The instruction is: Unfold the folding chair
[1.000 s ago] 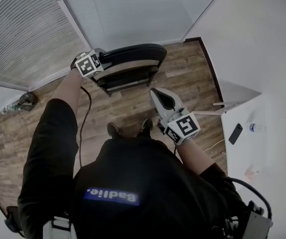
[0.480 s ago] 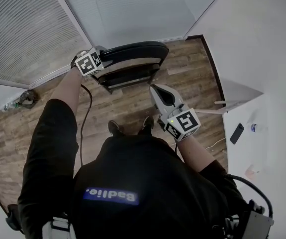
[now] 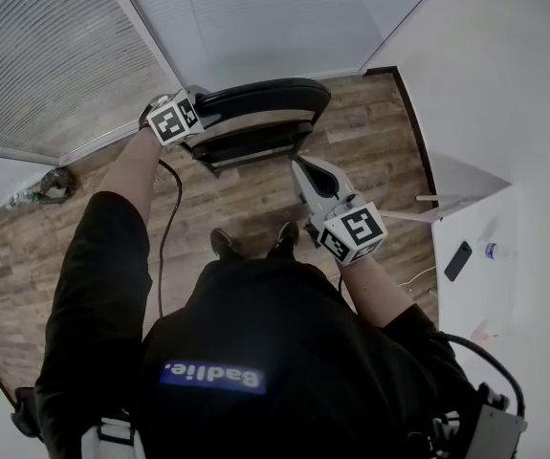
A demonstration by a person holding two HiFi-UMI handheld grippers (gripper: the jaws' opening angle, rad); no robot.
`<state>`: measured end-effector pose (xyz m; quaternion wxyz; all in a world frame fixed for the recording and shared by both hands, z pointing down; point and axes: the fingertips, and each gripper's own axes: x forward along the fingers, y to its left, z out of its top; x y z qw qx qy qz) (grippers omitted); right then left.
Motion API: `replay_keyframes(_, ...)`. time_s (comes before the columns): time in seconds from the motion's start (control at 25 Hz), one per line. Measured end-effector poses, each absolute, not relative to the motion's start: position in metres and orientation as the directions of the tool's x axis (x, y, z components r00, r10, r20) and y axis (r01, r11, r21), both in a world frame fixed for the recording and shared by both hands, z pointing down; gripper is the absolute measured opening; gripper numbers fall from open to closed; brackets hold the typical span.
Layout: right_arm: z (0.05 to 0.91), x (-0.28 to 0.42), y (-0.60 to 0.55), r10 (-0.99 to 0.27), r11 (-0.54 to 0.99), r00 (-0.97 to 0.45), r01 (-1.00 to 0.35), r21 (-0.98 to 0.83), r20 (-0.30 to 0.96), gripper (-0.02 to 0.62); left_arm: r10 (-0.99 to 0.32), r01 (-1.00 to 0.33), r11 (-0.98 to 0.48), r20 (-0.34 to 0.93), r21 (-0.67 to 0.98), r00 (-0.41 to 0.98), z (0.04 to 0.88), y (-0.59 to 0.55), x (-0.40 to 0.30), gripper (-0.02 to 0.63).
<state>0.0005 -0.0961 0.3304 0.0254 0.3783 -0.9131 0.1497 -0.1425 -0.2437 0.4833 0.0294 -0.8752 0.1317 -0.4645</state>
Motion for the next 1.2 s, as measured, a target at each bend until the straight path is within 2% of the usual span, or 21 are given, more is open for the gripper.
replay_keyframes(1.2, 0.402, 0.003, -0.153, -0.704, 0.512, -0.672, -0.704, -0.492, 0.229, 0.025, -0.261, -0.191, -0.964, 0.806, -0.186, 0.531, 0.484, -0.239, -0.141, 0.102)
